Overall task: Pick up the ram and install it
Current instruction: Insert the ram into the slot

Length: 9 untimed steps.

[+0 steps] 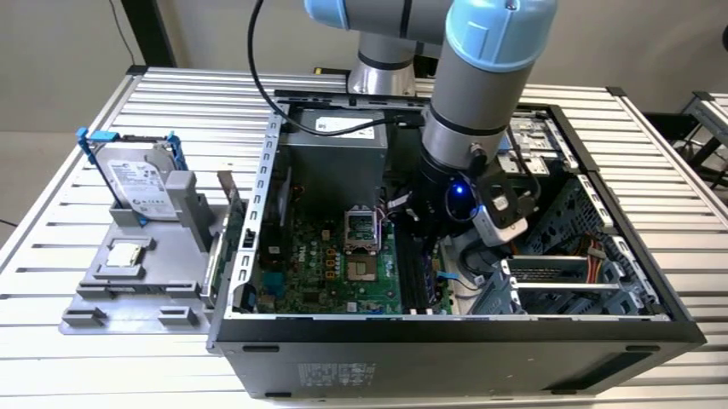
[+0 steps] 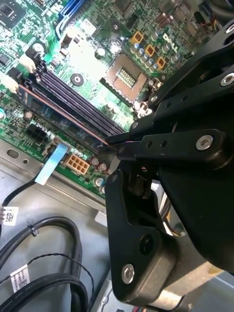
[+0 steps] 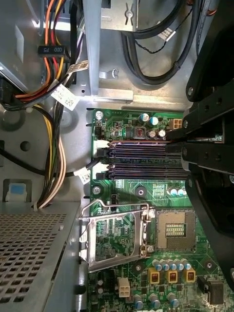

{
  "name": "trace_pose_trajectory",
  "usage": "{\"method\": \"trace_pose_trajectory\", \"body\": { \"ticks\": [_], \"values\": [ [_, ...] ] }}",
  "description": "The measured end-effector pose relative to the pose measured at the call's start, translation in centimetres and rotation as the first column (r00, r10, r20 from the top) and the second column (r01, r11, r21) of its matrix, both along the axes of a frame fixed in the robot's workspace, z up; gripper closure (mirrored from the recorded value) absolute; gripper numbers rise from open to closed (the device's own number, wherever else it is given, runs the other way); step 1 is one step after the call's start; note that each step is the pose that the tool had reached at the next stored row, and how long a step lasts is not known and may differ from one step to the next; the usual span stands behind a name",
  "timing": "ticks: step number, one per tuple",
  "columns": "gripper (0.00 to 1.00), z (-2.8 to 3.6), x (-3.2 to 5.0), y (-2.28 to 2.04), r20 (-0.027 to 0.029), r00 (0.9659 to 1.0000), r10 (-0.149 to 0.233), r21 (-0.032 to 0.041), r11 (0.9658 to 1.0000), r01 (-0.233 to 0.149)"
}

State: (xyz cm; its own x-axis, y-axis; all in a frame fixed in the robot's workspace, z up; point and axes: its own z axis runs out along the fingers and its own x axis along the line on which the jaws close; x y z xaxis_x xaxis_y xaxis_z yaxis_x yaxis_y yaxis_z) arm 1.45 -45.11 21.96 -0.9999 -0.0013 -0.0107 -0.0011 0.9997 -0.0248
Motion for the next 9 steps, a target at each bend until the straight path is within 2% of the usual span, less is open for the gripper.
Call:
{"method": "trace_pose_trajectory", "body": {
  "ticks": [6,9],
  "values": [
    [1.0,0.04,0.0,-0.03,-0.0018,1.0,0.0,-0.0011,1.0,0.0],
    [1.0,0.27,0.01,-0.03,-0.0034,1.0,0.0,-0.0054,1.0,0.0]
  ]
}}
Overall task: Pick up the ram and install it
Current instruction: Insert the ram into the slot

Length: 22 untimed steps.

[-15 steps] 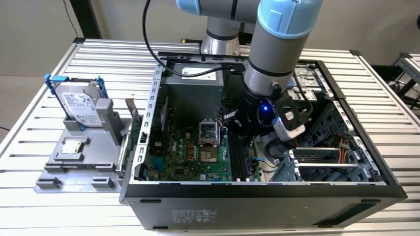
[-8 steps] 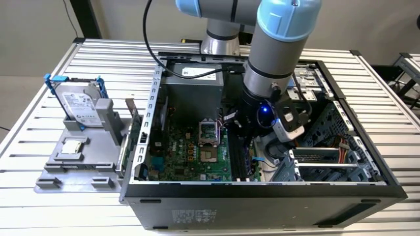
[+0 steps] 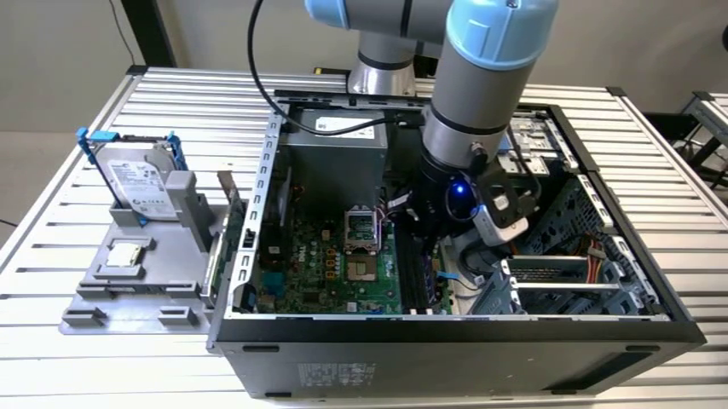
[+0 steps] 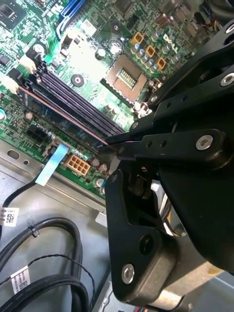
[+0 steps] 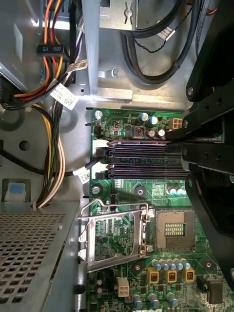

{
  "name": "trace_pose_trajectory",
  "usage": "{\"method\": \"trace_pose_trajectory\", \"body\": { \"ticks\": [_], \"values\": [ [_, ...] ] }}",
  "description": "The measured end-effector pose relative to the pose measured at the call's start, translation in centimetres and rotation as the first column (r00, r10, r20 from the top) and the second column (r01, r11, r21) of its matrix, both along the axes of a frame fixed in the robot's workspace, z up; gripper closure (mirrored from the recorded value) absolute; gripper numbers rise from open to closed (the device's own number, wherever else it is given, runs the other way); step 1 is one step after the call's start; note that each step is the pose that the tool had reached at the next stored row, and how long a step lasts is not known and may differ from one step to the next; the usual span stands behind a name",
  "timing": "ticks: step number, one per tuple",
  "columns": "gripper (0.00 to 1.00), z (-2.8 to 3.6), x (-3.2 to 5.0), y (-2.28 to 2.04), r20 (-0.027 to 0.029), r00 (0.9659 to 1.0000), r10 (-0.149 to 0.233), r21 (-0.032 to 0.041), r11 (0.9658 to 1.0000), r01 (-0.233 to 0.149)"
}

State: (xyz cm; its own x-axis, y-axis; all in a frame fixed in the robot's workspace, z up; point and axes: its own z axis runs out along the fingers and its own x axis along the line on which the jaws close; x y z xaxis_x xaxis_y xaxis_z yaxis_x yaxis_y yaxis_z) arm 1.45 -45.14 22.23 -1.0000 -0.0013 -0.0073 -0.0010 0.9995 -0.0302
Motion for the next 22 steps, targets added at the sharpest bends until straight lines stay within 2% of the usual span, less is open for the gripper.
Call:
{"method": "trace_pose_trajectory", "body": {
  "ticks": [4,6,9,11,13,16,22],
  "values": [
    [1.0,0.78,0.02,0.01,-0.003,1.0,0.0,-0.0055,1.0,0.0],
    [1.0,0.93,0.04,0.03,-0.0051,1.0,0.0,-0.011,0.9999,0.0],
    [1.0,1.03,0.07,0.02,-0.0135,0.9999,0.0,-0.0342,0.9994,0.0],
    [1.0,1.1,0.14,0.08,-0.0151,0.9999,-0.001,-0.0492,0.9988,0.0],
    [1.0,1.1,0.14,0.1,-0.0151,0.9999,0.0,-0.0501,0.9987,0.0],
    [1.0,1.09,0.15,0.52,-0.0151,0.9999,-0.001,-0.0513,0.9987,0.0],
    [1.0,0.97,0.15,0.63,-0.015,0.9998,-0.013,-0.0514,0.9986,0.013]
  ]
}}
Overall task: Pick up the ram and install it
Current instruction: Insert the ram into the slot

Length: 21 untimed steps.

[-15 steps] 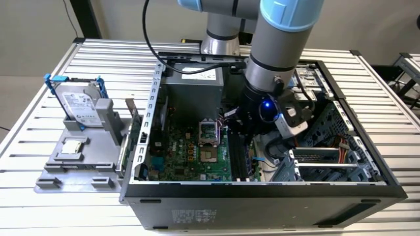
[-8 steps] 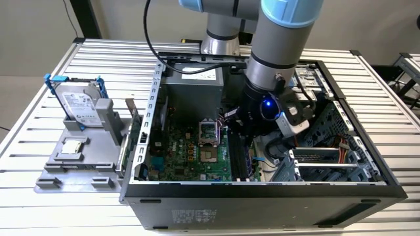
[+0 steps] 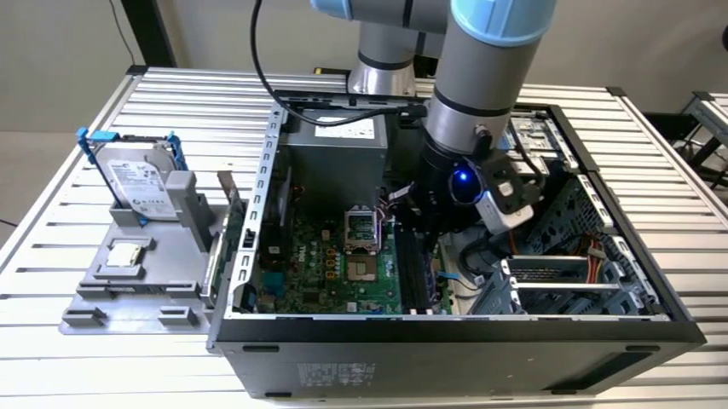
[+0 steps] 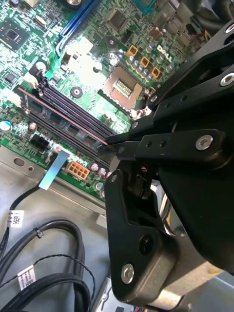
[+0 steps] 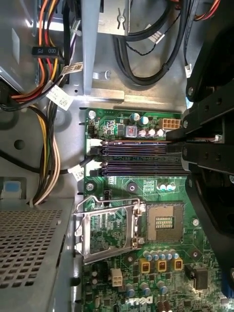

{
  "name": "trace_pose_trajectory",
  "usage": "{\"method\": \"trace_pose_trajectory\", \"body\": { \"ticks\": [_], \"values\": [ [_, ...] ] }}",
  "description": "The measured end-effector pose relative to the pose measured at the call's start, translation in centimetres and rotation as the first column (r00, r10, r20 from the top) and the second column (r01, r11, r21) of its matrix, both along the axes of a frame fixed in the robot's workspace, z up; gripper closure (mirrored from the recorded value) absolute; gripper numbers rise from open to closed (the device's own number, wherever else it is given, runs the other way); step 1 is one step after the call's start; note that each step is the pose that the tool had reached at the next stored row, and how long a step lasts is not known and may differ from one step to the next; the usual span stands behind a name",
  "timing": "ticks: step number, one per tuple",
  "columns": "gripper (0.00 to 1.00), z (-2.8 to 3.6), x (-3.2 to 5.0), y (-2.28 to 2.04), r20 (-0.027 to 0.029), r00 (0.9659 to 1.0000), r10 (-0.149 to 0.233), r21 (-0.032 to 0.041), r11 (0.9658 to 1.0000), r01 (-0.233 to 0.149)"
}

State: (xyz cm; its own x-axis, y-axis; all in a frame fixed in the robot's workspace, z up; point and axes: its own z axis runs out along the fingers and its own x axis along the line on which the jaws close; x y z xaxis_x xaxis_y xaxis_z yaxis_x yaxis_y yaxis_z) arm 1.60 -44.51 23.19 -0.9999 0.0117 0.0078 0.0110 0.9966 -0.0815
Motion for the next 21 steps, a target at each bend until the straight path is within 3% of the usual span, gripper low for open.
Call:
{"method": "trace_pose_trajectory", "body": {
  "ticks": [21],
  "values": [
    [1.0,-1.04,0.1,0.06,-0.0002,1.0,-0.006,-0.0003,1.0,0.006]
  ]
}}
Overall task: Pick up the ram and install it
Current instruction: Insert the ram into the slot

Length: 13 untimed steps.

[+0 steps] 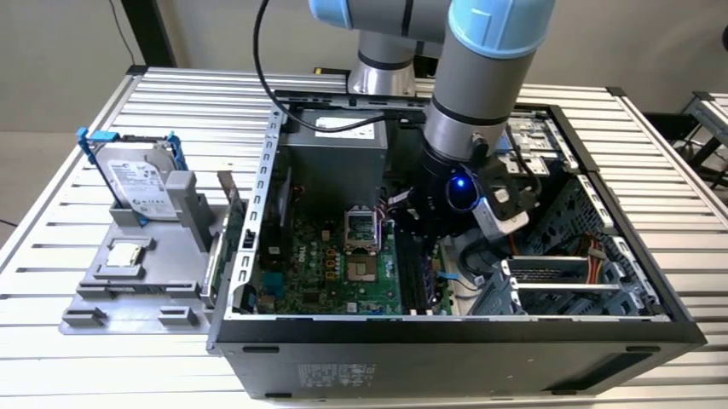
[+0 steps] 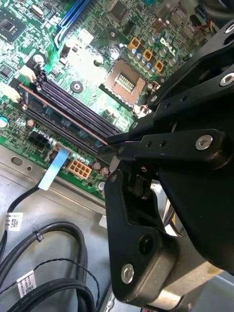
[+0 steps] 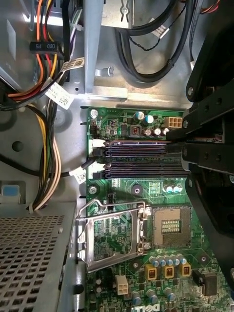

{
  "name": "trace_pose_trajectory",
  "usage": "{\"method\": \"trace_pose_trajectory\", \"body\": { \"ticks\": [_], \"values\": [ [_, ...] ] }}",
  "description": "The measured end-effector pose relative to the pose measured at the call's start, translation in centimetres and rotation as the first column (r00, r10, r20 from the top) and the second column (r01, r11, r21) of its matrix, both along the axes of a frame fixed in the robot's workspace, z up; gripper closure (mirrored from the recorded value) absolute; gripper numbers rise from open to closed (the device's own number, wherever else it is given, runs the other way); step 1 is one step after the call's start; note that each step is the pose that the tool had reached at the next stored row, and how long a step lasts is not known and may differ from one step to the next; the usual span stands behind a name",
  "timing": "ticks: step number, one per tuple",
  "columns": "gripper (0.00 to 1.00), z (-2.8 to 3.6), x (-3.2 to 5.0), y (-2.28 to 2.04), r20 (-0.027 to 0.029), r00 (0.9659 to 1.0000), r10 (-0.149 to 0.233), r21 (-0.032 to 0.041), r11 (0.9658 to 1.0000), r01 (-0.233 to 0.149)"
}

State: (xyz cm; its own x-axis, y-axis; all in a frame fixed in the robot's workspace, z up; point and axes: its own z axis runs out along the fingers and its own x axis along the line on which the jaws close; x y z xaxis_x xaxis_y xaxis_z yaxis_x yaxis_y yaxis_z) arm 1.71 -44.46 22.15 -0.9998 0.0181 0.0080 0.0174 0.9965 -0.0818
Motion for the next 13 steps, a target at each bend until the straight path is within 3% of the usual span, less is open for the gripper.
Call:
{"method": "trace_pose_trajectory", "body": {
  "ticks": [6,13],
  "values": [
    [1.0,-0.07,0.05,0.09,0.0002,1.0,-0.002,0.0002,1.0,0.002],
    [1.0,-0.59,0.05,0.17,0.0001,1.0,-0.002,0.0002,1.0,0.002]
  ]
}}
